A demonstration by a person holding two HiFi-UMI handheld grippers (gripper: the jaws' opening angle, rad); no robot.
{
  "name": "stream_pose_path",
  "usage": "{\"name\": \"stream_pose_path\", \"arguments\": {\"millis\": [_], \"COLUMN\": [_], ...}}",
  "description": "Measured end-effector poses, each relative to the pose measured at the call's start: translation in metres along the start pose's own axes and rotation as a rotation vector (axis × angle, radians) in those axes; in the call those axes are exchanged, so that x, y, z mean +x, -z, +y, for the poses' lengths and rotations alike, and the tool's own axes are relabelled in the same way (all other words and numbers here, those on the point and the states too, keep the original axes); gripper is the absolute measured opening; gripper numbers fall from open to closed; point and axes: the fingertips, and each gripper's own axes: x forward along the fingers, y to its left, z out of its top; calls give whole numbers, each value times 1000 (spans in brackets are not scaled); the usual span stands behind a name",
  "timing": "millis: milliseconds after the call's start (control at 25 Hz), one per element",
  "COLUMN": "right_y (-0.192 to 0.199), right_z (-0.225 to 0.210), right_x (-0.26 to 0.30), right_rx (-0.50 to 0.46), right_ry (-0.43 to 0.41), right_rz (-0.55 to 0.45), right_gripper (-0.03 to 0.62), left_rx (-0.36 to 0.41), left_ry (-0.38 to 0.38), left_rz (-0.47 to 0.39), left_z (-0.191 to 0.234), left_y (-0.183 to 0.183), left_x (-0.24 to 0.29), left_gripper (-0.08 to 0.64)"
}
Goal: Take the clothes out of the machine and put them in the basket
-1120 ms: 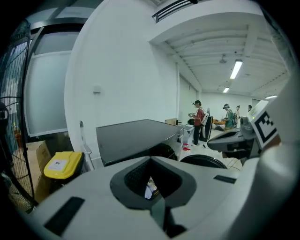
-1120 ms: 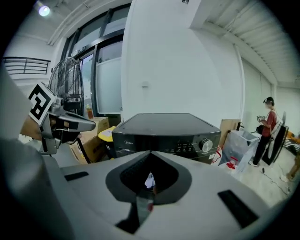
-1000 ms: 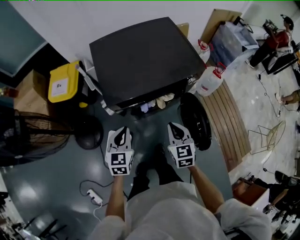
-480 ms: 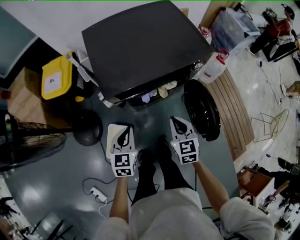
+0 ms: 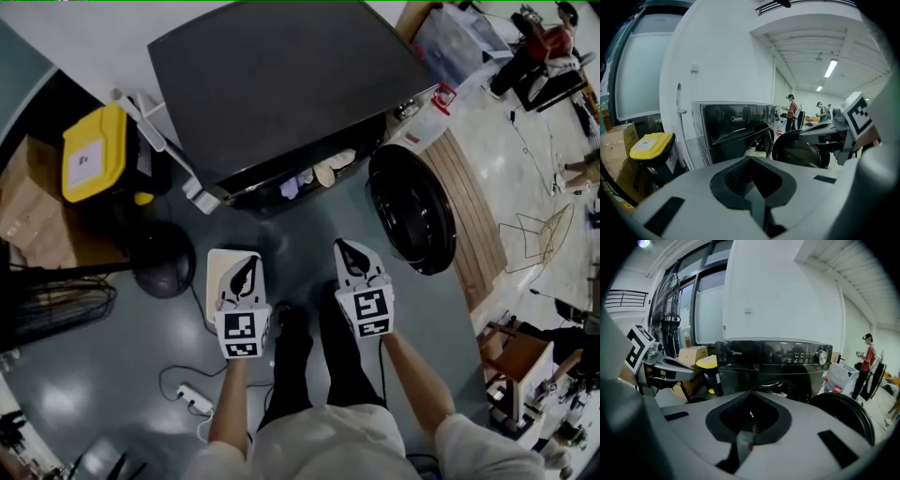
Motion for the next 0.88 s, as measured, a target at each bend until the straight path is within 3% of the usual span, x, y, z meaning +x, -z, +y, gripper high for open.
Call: {"name": "stream_pose_path", "arguments": {"millis": [360, 880], "right_y": [35, 120], "right_z": [-14, -26], "right_x": [39, 93], "right_rx": [-12, -1], "right_ry": [-46, -78], "right_rz": [-22, -3], "right_gripper": [25, 25], "left_rx": [-33, -40], "left_ry": [-56, -95], "left_rz": [-16, -7], "left_z": [1, -8], "left_y": [31, 100], "left_x": [32, 81], "left_gripper": [18, 18]}}
